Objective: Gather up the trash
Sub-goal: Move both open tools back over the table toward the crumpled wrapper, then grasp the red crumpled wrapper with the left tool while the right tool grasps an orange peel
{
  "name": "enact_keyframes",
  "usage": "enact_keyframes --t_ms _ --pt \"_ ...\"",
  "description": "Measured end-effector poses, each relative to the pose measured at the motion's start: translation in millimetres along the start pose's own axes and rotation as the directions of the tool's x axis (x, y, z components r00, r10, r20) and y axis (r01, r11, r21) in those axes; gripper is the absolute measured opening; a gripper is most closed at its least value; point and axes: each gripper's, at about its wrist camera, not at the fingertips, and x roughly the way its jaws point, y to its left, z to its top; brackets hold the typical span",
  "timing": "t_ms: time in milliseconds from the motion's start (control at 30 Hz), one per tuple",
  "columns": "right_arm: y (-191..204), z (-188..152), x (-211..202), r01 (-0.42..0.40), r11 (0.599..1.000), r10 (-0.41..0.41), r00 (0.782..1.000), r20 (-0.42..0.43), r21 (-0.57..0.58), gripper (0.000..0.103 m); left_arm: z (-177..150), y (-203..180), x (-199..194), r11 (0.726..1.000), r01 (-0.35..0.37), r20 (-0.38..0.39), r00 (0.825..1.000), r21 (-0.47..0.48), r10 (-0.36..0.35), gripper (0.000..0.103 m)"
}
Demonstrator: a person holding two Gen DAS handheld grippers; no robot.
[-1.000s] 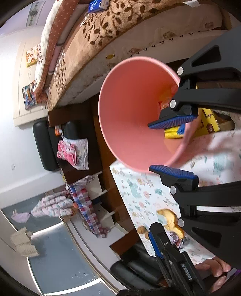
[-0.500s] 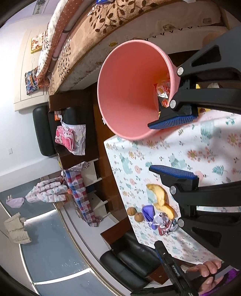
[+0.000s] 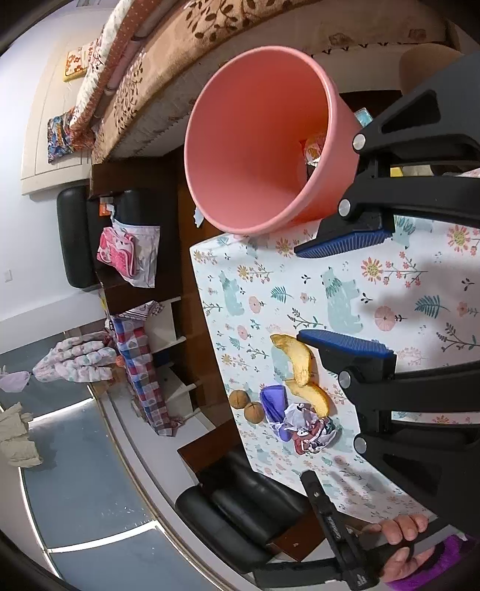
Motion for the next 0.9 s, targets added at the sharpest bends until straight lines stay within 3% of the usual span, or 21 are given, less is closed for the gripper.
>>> enact_keyframes --t_ms 233,467,767,900 --pt "0.2 3.3 13.6 -0.03 1.0 0.03 0.999 -0.009 0.005 0.041 6.7 -2.5 41.7 0.999 -0.024 -0.07 0.997 -0.033 0.021 0.054" --pt "13.4 7.8 39.9 -0.087 0.996 0.086 0.995 -0.056 -0.01 0.041 7.7 -6.6 57.9 0.996 0.053 -0.099 0.993 -0.077 -0.06 0.056" --pt "27.8 15.5 78.5 -0.12 0.993 0.117 0.985 -0.124 -0.01 0.041 6.5 -5.9 46.3 0.993 0.103 -0.059 0.992 -0.059 -0.107 0.022" --pt "32.1 21.5 96.3 -0.126 0.992 0.123 0.981 -0.148 -0.012 0.041 9.8 1.9 35.1 0.993 0.099 -0.028 0.995 -0.065 -0.101 0.021"
